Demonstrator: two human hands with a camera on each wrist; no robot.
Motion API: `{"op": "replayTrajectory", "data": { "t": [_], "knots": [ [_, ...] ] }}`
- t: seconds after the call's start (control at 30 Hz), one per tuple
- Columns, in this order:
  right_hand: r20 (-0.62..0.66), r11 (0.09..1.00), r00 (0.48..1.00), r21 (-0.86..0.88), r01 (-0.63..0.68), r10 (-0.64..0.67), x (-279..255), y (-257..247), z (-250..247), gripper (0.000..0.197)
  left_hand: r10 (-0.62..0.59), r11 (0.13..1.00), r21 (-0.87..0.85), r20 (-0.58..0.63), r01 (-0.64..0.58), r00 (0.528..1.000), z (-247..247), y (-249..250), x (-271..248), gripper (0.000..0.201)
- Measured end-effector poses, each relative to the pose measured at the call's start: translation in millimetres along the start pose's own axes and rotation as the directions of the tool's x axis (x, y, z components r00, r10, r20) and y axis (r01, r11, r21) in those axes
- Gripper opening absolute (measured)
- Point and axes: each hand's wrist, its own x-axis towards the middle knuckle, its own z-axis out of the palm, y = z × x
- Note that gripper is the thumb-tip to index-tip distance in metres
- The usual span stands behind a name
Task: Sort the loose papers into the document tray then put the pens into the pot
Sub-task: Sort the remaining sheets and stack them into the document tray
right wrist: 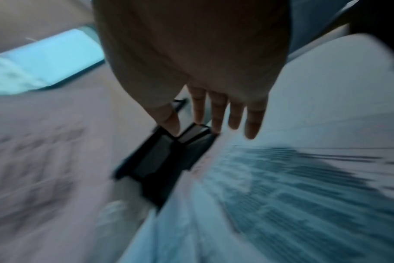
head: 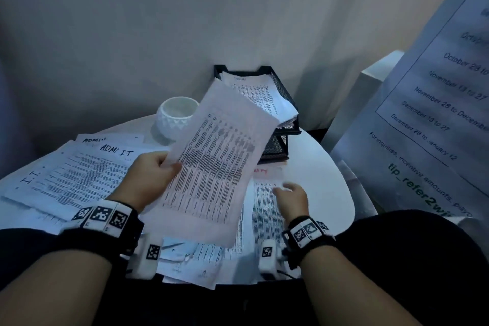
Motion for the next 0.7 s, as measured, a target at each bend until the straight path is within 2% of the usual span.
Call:
{"op": "replayTrajectory", "data": {
  "t": [0.1,0.27,0.33,0.4,0.47,0.53,0.6,0.63,0.7],
  "knots": [
    [-0.064,0.977,0.985,-0.129,-0.168,0.161,22,30,-18,0.067,-0.071,0.997,0.016,-0.005,0.071,0.997,-1,-7,3,0.02],
    [-0.013,0.943,0.974,-0.247,-0.22,0.224,30,45,-8,0.082,-0.136,0.989,0.063,-0.016,0.137,0.991,-2,-15,2,0.021],
    [0.024,0.923,0.975,-0.326,-0.202,0.222,31,50,-3,0.071,-0.145,0.985,0.091,-0.031,0.148,0.989,-3,-19,2,0.022],
    [0.086,0.906,0.978,-0.4,-0.143,0.192,34,55,0,0.05,-0.16,0.982,0.097,-0.042,0.163,0.986,-4,-22,1,0.022],
    [0.129,0.93,0.976,-0.347,-0.119,0.173,31,51,3,0.027,-0.165,0.98,0.105,-0.052,0.17,0.985,-5,-23,1,0.023],
    [0.079,0.962,0.994,-0.267,-0.053,0.077,23,38,4,0.008,-0.169,0.979,0.107,-0.068,0.176,0.983,-6,-22,1,0.023],
    [-0.003,0.95,0.995,-0.298,0.095,-0.101,12,12,-3,0.014,-0.173,0.977,0.114,-0.082,0.182,0.981,-7,-22,1,0.024],
    [-0.015,0.929,0.98,-0.322,0.182,-0.197,6,-2,-7,0.015,-0.172,0.976,0.121,-0.087,0.182,0.981,-7,-21,1,0.024],
    [0.05,0.846,0.918,-0.371,0.382,-0.392,-4,-31,-17,0.02,-0.165,0.975,0.132,-0.1,0.178,0.981,-7,-21,1,0.022]
  ]
}}
